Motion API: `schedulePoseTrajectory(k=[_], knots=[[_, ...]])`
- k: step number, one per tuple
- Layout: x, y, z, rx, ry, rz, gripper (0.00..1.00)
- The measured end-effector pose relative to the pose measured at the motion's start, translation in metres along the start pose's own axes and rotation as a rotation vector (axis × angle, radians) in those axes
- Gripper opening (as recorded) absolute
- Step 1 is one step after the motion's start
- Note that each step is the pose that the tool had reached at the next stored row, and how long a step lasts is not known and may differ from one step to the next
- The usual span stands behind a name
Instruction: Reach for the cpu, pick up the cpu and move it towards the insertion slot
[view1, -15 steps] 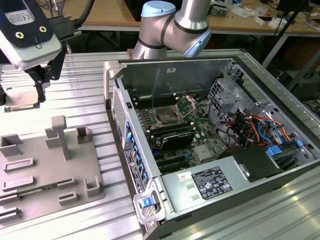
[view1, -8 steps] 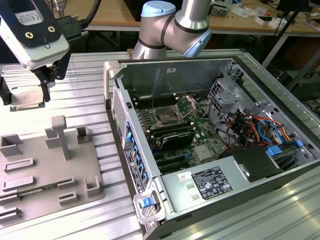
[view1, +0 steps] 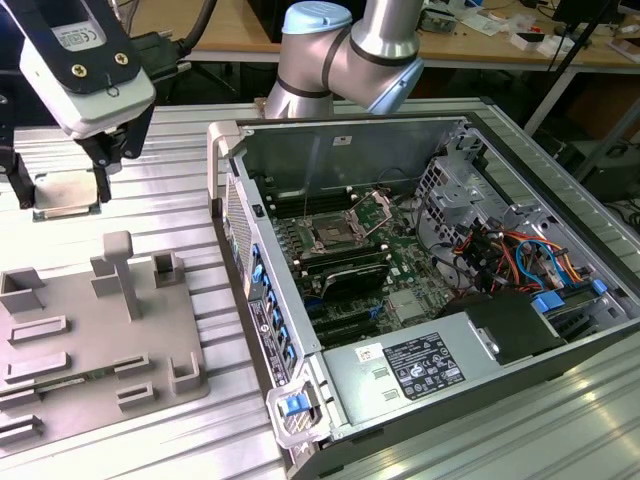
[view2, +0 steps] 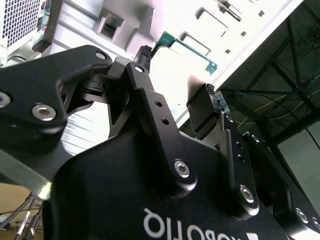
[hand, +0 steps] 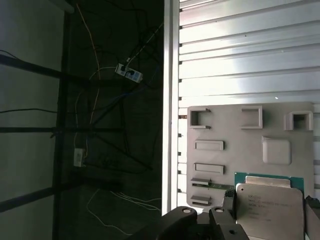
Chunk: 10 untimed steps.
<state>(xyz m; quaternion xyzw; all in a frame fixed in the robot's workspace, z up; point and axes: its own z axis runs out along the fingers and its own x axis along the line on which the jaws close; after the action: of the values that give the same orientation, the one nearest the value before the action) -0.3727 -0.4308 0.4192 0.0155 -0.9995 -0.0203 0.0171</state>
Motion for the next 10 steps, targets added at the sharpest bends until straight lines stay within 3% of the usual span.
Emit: schedulePoseTrajectory(k=[10], knots=[[-0.0191,-0.0006,-0.0007,0.0,0.0,0.0,0.55]])
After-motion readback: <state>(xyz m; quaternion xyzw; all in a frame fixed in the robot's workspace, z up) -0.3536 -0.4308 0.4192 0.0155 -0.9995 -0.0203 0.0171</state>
